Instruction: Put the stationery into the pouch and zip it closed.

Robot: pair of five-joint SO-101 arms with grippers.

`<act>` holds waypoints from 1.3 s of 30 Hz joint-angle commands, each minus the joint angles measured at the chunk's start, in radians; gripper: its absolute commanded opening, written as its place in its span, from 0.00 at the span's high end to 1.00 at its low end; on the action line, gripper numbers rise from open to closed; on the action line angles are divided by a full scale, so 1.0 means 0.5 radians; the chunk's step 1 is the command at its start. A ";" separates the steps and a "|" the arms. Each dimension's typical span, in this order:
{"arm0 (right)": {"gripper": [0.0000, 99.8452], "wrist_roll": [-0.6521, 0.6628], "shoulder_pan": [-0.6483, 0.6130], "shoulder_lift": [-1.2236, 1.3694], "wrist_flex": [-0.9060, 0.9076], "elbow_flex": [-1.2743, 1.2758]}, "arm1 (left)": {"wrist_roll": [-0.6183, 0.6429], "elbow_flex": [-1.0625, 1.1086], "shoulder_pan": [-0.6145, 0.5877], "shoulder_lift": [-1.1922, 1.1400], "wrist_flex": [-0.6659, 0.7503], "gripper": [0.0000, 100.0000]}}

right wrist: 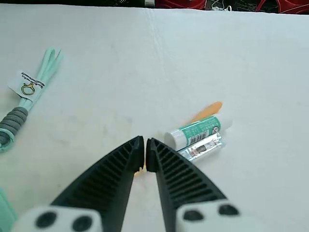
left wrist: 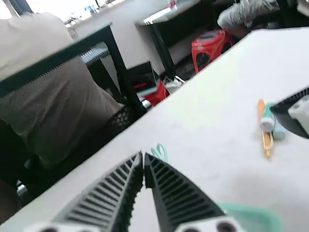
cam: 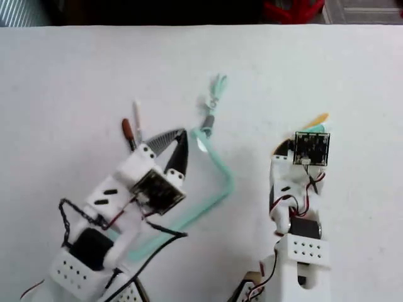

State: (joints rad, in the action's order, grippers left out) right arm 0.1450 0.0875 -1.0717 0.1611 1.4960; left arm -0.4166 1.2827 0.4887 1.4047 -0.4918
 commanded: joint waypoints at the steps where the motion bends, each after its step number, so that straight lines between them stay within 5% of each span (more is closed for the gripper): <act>1: 0.97 0.021 0.011 0.005 -0.041 -0.015 | -0.104 -0.209 -0.029 -0.272 -0.132 0.85; 9: 0.97 0.025 0.014 -0.011 -0.041 -0.015 | 0.175 -1.473 -0.112 -1.674 -0.783 0.85; 21: 0.97 0.000 0.241 -0.014 -0.100 -0.015 | 0.657 -2.998 -0.152 -3.405 -0.905 0.80; 39: 0.97 0.018 0.176 -0.008 -0.097 -0.012 | 0.675 -4.419 -0.235 -4.583 -1.580 0.83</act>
State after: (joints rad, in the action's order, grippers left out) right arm 0.1450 0.1872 -1.0717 0.1320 1.4960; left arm -0.0913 -0.7733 0.3813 -0.8815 -1.1761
